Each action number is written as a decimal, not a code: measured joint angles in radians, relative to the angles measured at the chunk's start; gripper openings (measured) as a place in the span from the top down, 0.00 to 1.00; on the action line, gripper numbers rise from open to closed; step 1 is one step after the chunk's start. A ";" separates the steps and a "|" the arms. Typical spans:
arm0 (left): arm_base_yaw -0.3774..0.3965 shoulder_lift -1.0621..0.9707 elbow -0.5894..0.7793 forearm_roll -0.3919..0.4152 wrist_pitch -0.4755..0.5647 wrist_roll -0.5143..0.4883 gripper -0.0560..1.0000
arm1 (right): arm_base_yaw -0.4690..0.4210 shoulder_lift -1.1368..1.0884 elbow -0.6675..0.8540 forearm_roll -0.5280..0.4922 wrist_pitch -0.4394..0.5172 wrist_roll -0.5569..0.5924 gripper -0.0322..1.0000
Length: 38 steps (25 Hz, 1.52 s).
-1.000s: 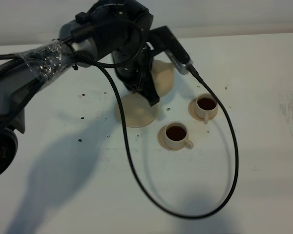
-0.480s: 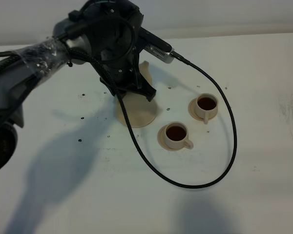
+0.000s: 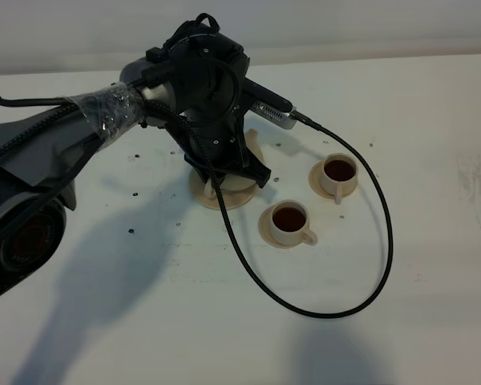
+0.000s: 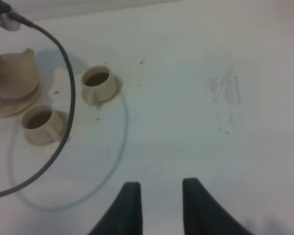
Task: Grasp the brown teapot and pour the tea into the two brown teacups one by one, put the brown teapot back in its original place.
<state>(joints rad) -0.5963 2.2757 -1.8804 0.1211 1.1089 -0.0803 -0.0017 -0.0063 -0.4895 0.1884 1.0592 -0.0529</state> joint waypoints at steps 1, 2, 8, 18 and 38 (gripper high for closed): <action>0.000 0.000 0.000 0.003 0.006 0.000 0.85 | 0.000 0.000 0.000 0.000 0.000 0.000 0.74; 0.000 0.000 0.000 0.009 0.014 -0.003 0.85 | 0.000 0.000 0.000 0.000 0.000 0.000 0.74; 0.000 0.000 0.000 0.041 0.049 -0.011 0.85 | 0.000 0.000 0.000 0.000 0.000 0.000 0.74; 0.000 0.029 0.000 0.069 0.063 -0.014 0.85 | 0.000 0.000 0.000 0.000 0.000 0.000 0.74; 0.002 0.040 0.000 0.067 0.084 -0.001 0.41 | 0.000 0.000 0.000 0.000 0.000 0.000 0.74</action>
<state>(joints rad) -0.5943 2.3160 -1.8804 0.1882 1.1933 -0.0809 -0.0017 -0.0063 -0.4895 0.1884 1.0592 -0.0529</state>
